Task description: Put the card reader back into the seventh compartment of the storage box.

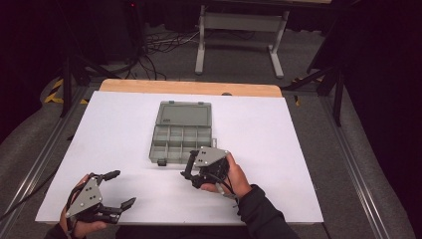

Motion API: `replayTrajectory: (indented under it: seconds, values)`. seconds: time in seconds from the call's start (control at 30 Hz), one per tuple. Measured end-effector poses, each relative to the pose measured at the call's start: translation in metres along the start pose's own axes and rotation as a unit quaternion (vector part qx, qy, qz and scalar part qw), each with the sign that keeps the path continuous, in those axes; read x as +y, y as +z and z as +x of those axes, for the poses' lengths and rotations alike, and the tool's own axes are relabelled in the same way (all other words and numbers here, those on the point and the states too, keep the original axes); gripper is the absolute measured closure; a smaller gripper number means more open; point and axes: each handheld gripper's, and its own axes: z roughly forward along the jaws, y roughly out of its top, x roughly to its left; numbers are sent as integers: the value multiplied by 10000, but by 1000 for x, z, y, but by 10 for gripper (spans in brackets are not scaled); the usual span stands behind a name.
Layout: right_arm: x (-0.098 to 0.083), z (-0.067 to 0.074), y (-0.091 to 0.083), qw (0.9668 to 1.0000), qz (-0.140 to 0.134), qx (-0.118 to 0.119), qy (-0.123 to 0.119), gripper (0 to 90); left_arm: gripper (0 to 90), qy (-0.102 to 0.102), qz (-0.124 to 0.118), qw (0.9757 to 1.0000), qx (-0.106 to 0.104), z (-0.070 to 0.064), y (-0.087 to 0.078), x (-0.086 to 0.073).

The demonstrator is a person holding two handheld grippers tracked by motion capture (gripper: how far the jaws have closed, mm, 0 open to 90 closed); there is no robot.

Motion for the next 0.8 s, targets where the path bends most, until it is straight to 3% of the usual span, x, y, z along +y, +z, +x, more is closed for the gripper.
replayTrajectory:
  seconds: [0.43, 0.8]
  values:
    - [3, -30, 12, 9986, 36, -342, 410, 306, 80, -24, 17, 10000, 2, 1, 1, -1]
    - [4, -39, 30, 9965, 195, -525, 616, 306, 81, -28, 7, 10000, -15, 0, 1, -1]
